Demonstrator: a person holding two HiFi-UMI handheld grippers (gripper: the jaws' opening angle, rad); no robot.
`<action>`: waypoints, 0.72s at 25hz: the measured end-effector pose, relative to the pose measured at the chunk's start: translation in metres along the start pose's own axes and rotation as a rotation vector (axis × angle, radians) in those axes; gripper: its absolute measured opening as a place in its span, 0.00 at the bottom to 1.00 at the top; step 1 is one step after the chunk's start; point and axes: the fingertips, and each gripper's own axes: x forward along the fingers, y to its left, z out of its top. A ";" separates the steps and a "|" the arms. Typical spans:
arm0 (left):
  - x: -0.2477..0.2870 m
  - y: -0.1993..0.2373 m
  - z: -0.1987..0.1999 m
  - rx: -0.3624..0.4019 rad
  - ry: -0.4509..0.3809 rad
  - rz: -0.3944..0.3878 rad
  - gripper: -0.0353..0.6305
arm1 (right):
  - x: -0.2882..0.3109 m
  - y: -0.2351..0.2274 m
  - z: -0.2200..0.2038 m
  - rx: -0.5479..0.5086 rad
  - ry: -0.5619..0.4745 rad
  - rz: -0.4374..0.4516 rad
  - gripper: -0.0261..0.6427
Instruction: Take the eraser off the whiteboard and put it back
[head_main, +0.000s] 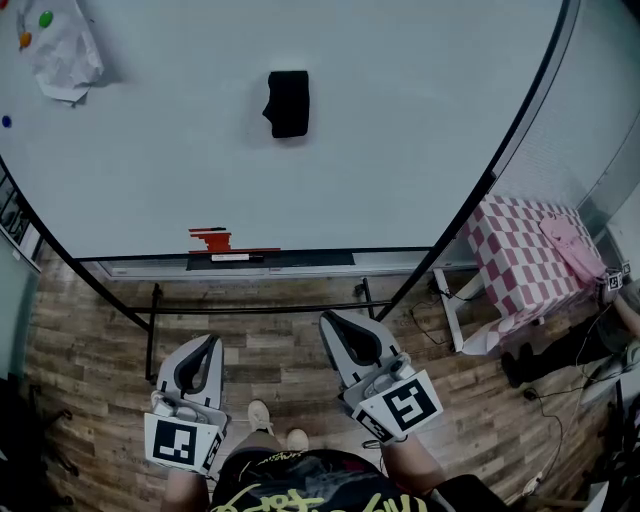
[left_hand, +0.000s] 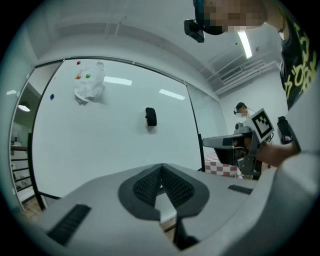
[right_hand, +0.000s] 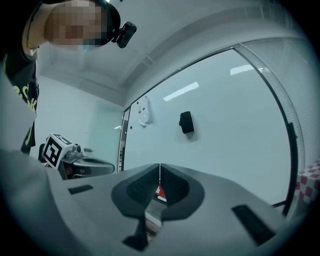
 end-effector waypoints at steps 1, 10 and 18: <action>0.001 0.000 0.001 -0.005 -0.015 0.000 0.06 | 0.000 -0.001 0.000 -0.002 0.002 -0.001 0.06; 0.002 -0.002 0.003 0.000 -0.033 0.003 0.06 | -0.004 -0.005 -0.003 -0.014 -0.006 -0.026 0.05; 0.001 -0.001 0.004 -0.004 -0.039 0.014 0.06 | -0.005 -0.006 -0.003 -0.011 0.004 -0.022 0.05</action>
